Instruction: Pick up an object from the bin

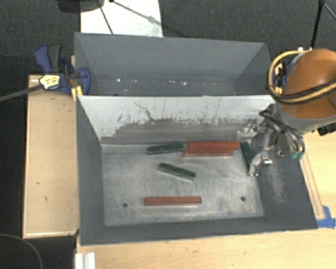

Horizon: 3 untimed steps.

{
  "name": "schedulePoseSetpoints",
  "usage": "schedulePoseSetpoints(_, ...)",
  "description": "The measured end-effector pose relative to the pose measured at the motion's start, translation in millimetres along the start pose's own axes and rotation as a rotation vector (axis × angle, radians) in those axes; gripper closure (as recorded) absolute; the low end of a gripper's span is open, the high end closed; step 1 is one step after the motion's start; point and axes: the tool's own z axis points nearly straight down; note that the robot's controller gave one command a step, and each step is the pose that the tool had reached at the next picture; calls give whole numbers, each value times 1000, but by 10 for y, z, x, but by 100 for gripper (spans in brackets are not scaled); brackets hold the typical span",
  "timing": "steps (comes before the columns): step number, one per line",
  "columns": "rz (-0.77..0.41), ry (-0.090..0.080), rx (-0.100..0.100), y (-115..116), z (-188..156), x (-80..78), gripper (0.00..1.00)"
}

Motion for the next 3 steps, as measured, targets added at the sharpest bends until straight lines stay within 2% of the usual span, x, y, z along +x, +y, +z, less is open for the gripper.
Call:
schedulePoseSetpoints(1, 57, 7, -4, 166, 364, 28, 0)
schedulePoseSetpoints(2, 64, -4, -4, 1103, 984, -54, 100)
schedulePoseSetpoints(3, 60, 12, -3, 1098, 995, -16, 0)
